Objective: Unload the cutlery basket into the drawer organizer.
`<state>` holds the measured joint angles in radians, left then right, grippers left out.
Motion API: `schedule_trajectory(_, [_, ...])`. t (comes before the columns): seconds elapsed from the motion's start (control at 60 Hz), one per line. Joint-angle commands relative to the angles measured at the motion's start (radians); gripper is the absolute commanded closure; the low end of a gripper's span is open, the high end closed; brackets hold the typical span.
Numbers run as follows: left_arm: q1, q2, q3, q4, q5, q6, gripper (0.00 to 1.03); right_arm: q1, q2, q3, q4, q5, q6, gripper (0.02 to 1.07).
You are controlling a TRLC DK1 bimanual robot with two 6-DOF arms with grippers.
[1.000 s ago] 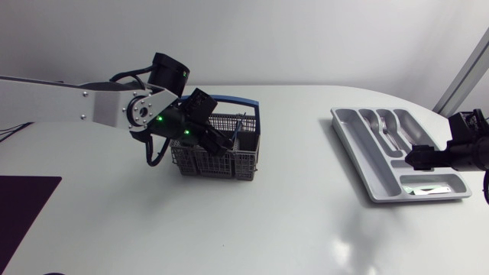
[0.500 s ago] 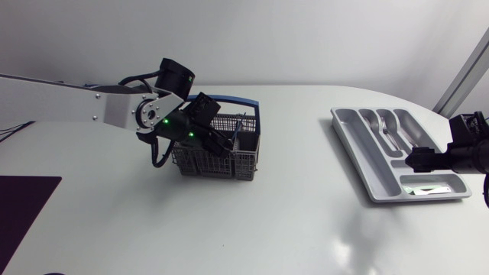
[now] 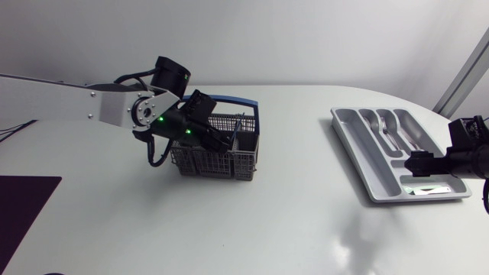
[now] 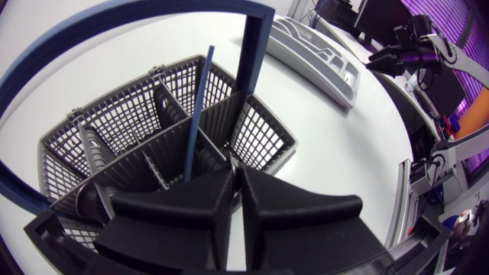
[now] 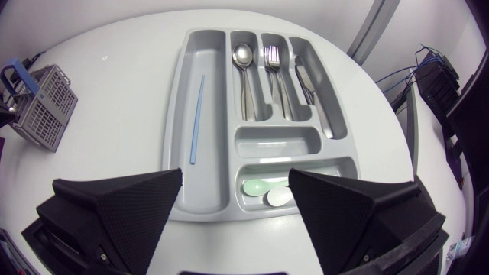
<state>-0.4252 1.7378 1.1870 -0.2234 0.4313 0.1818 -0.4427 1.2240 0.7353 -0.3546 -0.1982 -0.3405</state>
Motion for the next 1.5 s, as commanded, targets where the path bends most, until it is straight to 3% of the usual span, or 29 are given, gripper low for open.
schedule_trajectory(0.0, [0.020, -0.060, 0.039, -0.013, 0.038, -0.042, 1.00, 0.013, -0.018, -0.027, 0.009, 0.014, 0.018, 0.07])
schedule_trajectory(0.05, [0.026, -0.073, 0.049, -0.033, 0.053, -0.053, 1.00, 0.019, -0.026, -0.028, 0.009, 0.020, 0.020, 0.07])
schedule_trajectory(0.317, [0.126, -0.095, 0.125, -0.131, 0.330, -0.220, 1.00, 0.053, -0.067, -0.037, -0.003, 0.046, 0.029, 0.07])
schedule_trajectory(0.417, [0.155, -0.129, 0.155, -0.198, 0.392, -0.245, 1.00, 0.071, -0.096, -0.045, -0.006, 0.060, 0.028, 0.07])
schedule_trajectory(0.7, [0.171, -0.327, 0.118, -0.258, 0.399, -0.232, 1.00, 0.173, -0.247, -0.076, -0.020, 0.023, 0.005, 0.07])
schedule_trajectory(0.983, [0.128, -0.426, 0.043, -0.237, 0.396, -0.197, 1.00, 0.205, -0.316, -0.036, -0.121, -0.184, -0.028, 0.07])
schedule_trajectory(1.2, [0.023, -0.394, -0.043, -0.205, 0.385, -0.107, 1.00, 0.268, -0.342, -0.028, -0.215, -0.357, -0.134, 0.07])
schedule_trajectory(1.483, [-0.090, -0.265, -0.052, -0.180, 0.380, -0.025, 1.00, 0.503, -0.340, -0.059, -0.230, -0.412, -0.204, 0.07])
